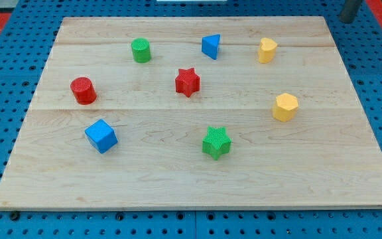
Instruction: Push the yellow heart to the right of the red star
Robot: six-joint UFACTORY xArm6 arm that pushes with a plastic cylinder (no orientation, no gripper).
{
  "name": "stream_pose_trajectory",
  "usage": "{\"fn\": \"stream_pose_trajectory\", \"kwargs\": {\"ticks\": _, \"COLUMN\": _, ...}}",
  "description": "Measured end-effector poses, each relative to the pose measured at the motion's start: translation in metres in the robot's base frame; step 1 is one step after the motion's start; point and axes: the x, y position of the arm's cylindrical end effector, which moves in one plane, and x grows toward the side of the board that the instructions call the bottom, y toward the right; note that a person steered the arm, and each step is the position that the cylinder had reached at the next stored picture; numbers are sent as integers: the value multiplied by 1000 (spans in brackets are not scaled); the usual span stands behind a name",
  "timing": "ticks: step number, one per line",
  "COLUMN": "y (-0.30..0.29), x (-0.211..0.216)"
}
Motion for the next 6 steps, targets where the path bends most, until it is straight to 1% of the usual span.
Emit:
{"fn": "stream_pose_trajectory", "kwargs": {"ticks": 2, "y": 1, "x": 8}}
{"fn": "stream_pose_trajectory", "kwargs": {"ticks": 3, "y": -23, "x": 38}}
{"fn": "stream_pose_trajectory", "kwargs": {"ticks": 4, "y": -108, "x": 65}}
{"fn": "stream_pose_trajectory", "kwargs": {"ticks": 6, "y": -185, "x": 76}}
